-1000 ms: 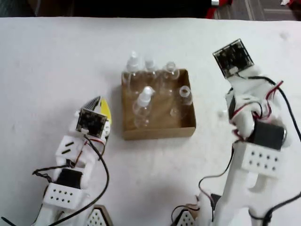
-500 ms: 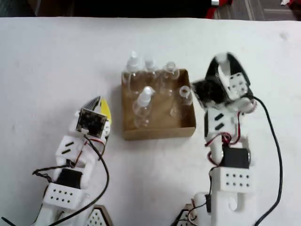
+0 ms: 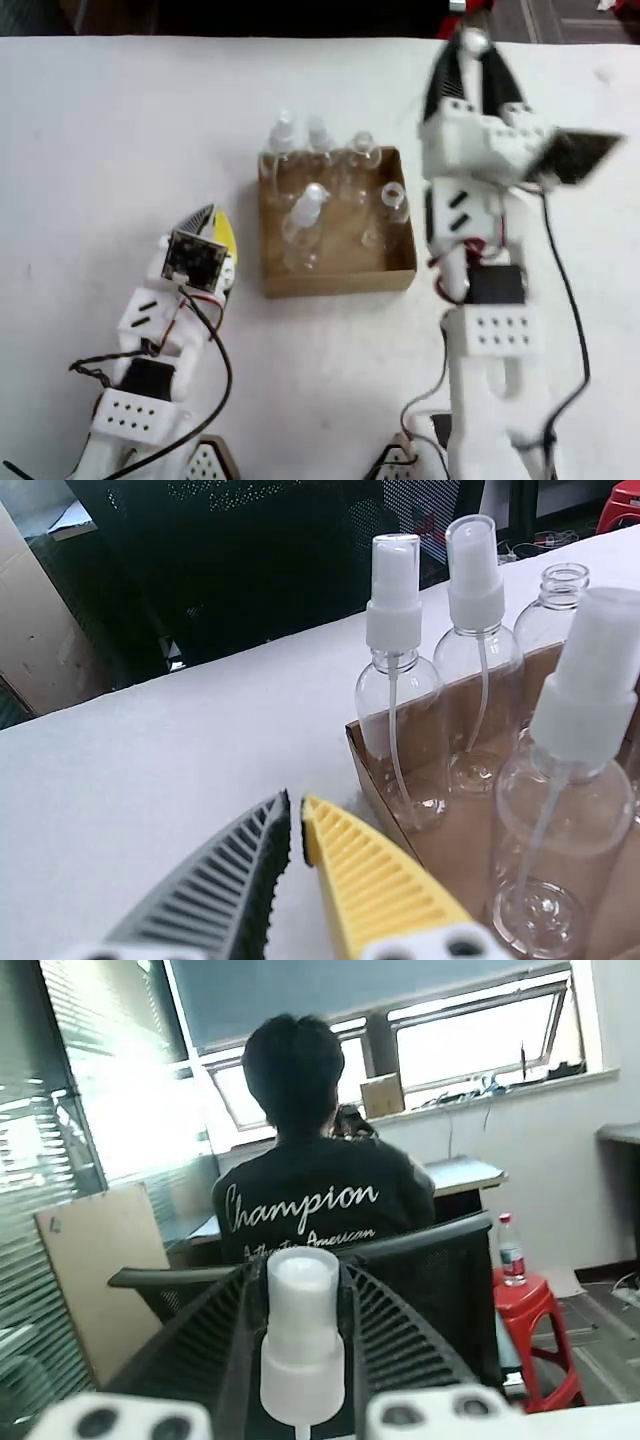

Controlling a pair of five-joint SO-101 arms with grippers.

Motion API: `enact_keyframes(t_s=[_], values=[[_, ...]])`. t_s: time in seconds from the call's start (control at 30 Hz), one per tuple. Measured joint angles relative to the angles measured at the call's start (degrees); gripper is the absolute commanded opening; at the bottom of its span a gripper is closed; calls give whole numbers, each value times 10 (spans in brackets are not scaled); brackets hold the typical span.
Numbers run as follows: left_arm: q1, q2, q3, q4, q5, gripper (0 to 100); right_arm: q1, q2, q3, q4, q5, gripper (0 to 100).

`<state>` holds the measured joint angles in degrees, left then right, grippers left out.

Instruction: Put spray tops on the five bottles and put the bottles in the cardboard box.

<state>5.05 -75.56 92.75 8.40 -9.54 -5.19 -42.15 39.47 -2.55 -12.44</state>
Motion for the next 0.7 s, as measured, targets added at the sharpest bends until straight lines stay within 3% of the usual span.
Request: enact_keyframes(t_s=[0.27,0.7], values=[[0,0,5,0,0,24,-64,107,-15,-81,0,15],[0,0,5,0,0,24,-35,175,-65,-84,0,15]])
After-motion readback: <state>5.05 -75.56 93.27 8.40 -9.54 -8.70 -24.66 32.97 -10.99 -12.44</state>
